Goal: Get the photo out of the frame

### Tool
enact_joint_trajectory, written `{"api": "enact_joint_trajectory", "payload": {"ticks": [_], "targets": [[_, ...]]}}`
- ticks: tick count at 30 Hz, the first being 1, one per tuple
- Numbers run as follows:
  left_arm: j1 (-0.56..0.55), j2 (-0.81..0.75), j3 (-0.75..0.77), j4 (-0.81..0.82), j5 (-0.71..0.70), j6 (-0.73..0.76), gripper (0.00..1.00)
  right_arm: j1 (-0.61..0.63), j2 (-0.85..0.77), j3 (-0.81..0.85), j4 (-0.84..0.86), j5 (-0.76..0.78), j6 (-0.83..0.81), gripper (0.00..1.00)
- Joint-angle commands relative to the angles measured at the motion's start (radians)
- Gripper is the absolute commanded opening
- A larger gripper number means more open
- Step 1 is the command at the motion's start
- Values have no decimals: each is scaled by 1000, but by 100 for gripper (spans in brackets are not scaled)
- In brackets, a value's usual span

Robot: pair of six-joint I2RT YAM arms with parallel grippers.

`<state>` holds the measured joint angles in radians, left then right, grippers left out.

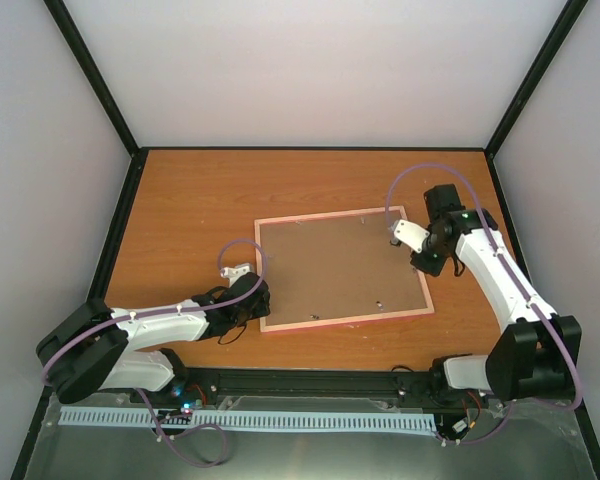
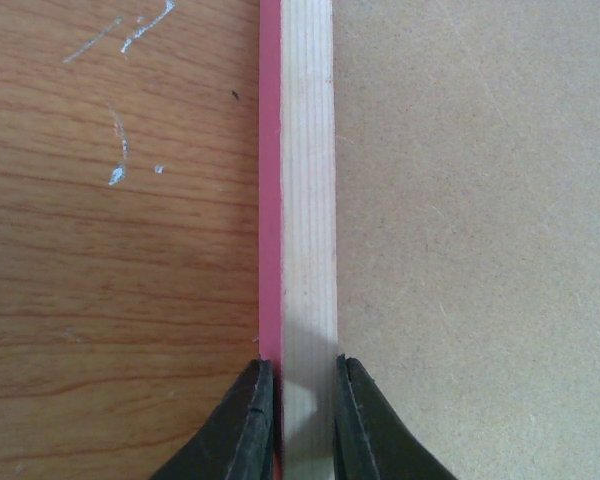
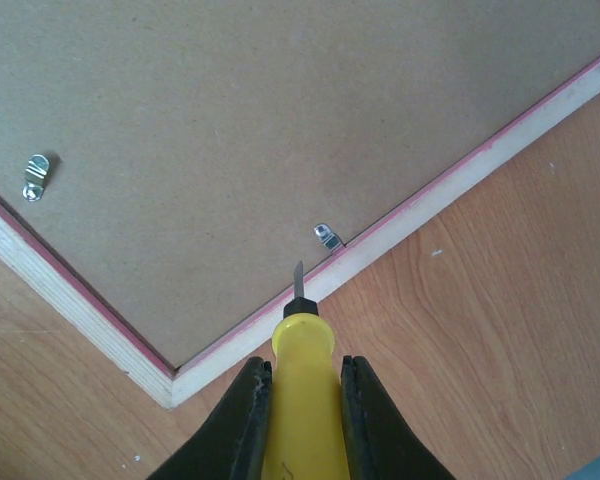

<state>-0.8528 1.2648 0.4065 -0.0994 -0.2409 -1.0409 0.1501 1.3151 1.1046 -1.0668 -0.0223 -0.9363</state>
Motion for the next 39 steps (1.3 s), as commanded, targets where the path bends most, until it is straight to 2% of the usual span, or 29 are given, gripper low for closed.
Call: {"api": "enact_joint_trajectory", "payload": {"ticks": [1,20,39], "targets": [[4,16,-26,-69,25,3,1,-21,22,18,36,2,-14,3],[4,18,-24,-69,25,3,1,-32,76,-10,105,19,-5,3],[4,19,-23,-69,25,3,1,-34,120,-5,64,45,-18,3]]}}
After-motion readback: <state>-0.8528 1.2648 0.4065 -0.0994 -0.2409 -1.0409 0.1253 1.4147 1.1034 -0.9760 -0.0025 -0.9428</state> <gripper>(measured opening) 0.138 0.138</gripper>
